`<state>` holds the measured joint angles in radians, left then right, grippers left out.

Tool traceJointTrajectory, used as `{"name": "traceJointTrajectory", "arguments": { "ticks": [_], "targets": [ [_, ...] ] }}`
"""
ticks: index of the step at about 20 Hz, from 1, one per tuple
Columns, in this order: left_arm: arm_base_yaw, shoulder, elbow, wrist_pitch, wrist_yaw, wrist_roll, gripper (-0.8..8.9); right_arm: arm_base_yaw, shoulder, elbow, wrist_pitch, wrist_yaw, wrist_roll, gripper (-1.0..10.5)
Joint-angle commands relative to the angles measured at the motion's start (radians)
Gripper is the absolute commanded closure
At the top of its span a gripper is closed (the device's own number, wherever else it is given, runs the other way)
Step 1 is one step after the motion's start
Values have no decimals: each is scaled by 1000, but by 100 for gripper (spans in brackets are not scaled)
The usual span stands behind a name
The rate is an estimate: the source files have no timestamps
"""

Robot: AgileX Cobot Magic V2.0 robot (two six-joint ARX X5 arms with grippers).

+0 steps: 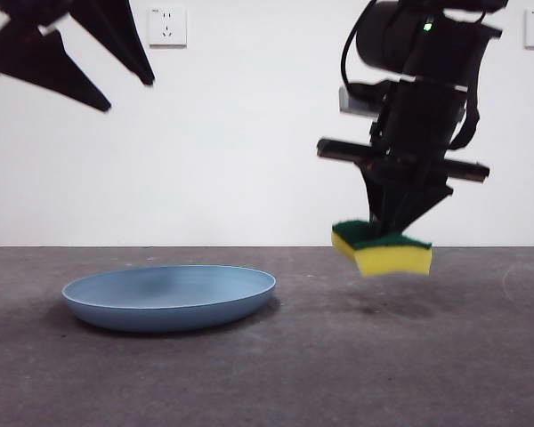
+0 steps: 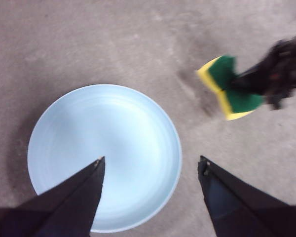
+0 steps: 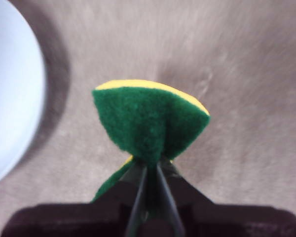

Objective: Pick up the plate,pick up the cloth,clean the plate with the cloth

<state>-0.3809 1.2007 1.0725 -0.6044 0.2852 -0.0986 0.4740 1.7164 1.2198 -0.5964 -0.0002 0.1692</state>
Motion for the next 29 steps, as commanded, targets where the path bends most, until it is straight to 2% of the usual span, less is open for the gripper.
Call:
{"name": "traceJointTrajectory", "arguments": {
  "ticks": [1,3,5,8,12,16,18,20,21,22,23,26,29],
  "targets": [
    [-13,-25,-3,-19,4,-5,499,3,29,-7,2,-1,9,872],
    [-13,-28,-3,-22,4,-5,499,3,36,-7,-6,-1,9,692],
    [-13,-28,-3,-25,3,-5,499,3,36,-7,-14,-1,9,603],
    [-13,-28,-3,-27,-3,-5,499,-3,36,-7,-32,3,9,526],
    [-13,-28,-3,-26,-56,-3,499,-3,29,-7,-40,6,6,527],
    [-13,-28,-3,-27,-124,-3,499,-2,-48,-7,-60,3,-5,570],
    [-13,-28,-3,-26,-126,-1,515,5,-116,-7,-77,-2,-14,780],
    [-13,-28,-3,-31,-126,3,678,9,-197,-7,-93,-17,-41,943],
    [-13,-28,-3,-35,-127,15,779,12,-239,-7,-93,-29,-55,957],
    [-13,-28,-3,-35,-129,35,827,19,-284,-7,-93,-27,-56,957],
    [-13,-29,-3,-27,-143,51,822,23,-323,-7,-90,-27,-68,957],
    [-33,-68,-4,4,-269,51,822,39,-447,-7,-75,-16,-88,957],
    [-63,-150,-5,40,-311,58,822,62,-552,-19,-45,21,-127,958]
  ]
}}
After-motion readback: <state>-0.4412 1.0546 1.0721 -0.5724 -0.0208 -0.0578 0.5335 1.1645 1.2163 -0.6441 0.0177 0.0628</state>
